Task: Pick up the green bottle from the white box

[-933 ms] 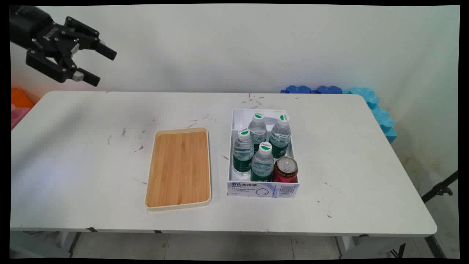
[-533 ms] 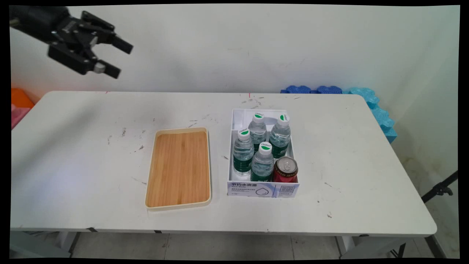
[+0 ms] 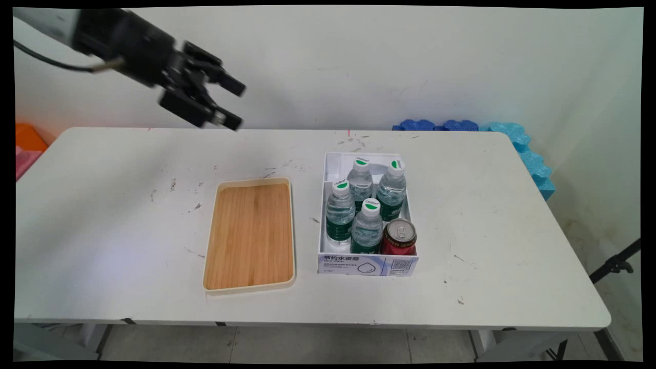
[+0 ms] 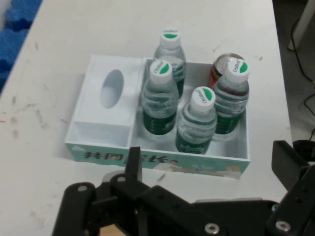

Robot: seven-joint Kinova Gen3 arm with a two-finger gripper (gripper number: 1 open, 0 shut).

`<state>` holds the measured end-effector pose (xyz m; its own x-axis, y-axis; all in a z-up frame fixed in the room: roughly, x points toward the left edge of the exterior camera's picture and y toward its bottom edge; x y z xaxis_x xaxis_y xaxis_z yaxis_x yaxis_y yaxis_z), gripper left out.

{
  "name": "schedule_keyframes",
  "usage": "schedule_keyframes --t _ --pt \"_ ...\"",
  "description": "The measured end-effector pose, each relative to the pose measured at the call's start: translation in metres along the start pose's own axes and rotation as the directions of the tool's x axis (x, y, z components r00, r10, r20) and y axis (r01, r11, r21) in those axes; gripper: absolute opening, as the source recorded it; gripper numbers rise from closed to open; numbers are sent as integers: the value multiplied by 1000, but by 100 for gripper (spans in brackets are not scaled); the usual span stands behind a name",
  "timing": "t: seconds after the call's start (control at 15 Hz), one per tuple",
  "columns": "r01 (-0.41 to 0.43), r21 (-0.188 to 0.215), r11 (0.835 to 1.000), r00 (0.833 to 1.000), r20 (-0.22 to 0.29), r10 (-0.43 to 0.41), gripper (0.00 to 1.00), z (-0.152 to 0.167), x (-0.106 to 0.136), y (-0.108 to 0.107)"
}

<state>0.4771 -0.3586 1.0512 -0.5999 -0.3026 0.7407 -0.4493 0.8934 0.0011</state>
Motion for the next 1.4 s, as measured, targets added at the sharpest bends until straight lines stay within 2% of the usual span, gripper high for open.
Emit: schedule_keyframes --t 0.27,0.67,1.07,1.4 --pt "9 -34 999 999 50 -8 100 57 3 13" --pt "9 -66 998 993 117 -2 100 130 -4 17" --pt "1 -76 997 991 132 9 100 184 -14 12" --pt "1 -83 997 991 130 10 100 217 -21 8"
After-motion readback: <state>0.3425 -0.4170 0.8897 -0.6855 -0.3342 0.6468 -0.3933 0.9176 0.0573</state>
